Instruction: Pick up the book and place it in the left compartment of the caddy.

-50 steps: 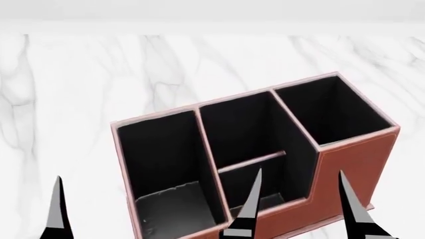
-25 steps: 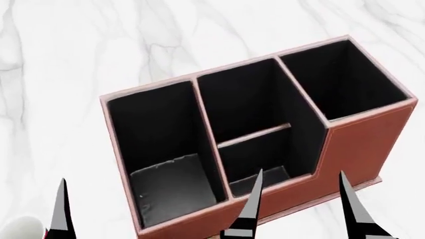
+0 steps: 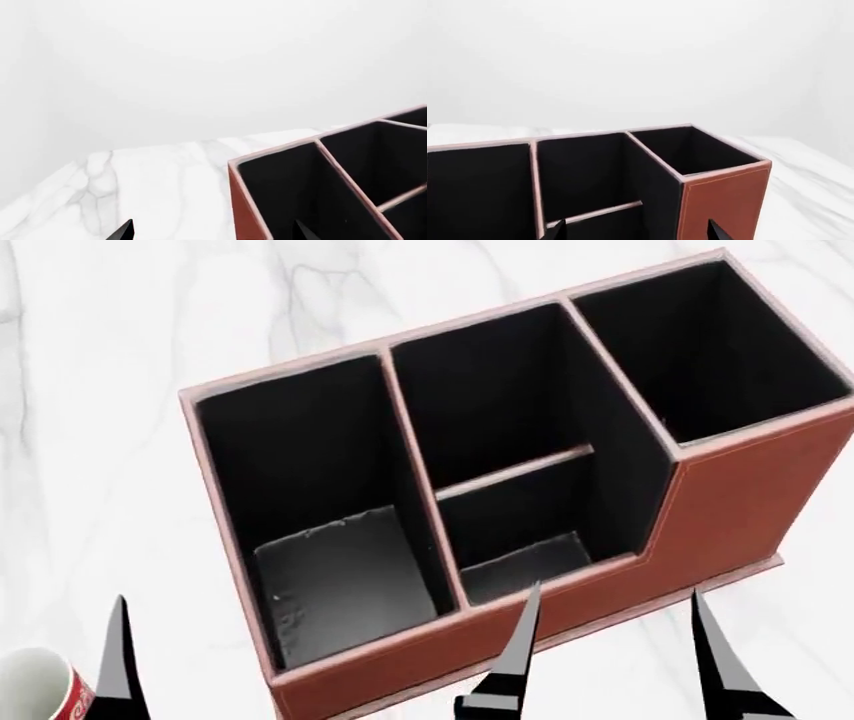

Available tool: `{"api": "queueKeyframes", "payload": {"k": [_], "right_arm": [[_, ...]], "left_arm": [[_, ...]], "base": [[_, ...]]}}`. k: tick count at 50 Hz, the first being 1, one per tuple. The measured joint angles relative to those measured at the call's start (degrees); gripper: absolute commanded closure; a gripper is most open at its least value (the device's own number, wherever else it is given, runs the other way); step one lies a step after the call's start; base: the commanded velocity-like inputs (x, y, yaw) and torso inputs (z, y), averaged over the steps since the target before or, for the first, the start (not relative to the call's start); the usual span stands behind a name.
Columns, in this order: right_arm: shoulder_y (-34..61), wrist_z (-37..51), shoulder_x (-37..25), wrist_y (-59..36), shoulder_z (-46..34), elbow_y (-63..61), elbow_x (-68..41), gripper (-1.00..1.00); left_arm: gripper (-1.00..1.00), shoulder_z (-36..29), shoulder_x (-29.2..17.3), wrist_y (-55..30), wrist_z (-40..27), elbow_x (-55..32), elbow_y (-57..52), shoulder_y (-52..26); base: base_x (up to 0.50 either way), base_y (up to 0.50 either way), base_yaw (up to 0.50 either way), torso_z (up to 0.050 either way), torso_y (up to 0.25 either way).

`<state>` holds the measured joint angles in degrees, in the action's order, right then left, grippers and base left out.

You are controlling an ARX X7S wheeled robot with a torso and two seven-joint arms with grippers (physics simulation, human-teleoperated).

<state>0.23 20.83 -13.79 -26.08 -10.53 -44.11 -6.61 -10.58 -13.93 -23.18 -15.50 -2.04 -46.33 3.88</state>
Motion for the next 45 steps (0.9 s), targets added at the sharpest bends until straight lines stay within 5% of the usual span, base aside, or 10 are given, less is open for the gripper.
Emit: {"api": "queueKeyframes", "payload": {"k": [22, 45], "right_arm": [[6.4, 12.2, 4.9, -13.6, 3.3, 1.7, 4.0, -1.0], [15.2, 22.2, 8.2, -17.7, 2.9, 7.4, 7.9, -1.0]], "left_arm": [[-1.0, 0.3, 0.1, -0.1, -2.7, -0.6, 1.3, -0.4], [-1.0, 1.2, -0.9, -0.4, -4.1, -3.2, -0.1, -0.5]], "base": [[0.0, 0.0, 0.0, 0.0, 0.0], [0.0, 0.0, 0.0, 0.0, 0.0]]}}
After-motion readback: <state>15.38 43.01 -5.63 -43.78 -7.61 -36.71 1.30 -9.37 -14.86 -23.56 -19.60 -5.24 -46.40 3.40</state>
